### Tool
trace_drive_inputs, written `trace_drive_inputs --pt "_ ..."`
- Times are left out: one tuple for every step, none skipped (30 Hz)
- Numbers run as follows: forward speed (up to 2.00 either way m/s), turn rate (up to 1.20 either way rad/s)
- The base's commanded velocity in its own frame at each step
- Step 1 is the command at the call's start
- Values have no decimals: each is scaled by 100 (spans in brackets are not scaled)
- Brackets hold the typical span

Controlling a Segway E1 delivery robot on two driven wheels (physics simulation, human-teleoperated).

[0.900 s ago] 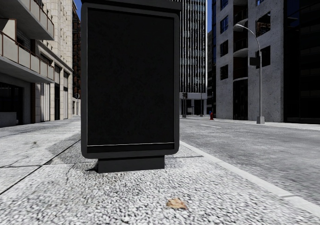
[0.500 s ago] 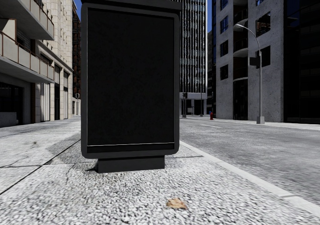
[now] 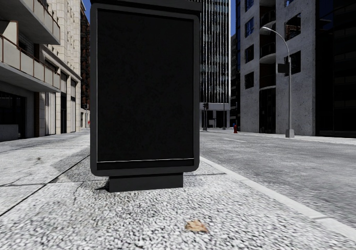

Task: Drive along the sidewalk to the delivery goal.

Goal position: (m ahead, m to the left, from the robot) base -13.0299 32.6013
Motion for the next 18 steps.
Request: trace_drive_inputs --pt "0 0" --pt "0 0" --pt "0 0" --pt "0 1" --pt "0 20" --pt "0 32" --pt "0 37" --pt "0 38" --pt "0 41" --pt "0 49" --pt "0 49" --pt "0 56" --pt "0 63" --pt "0 70" --pt "0 73" --pt "0 73" --pt "0 75" --pt "0 76"
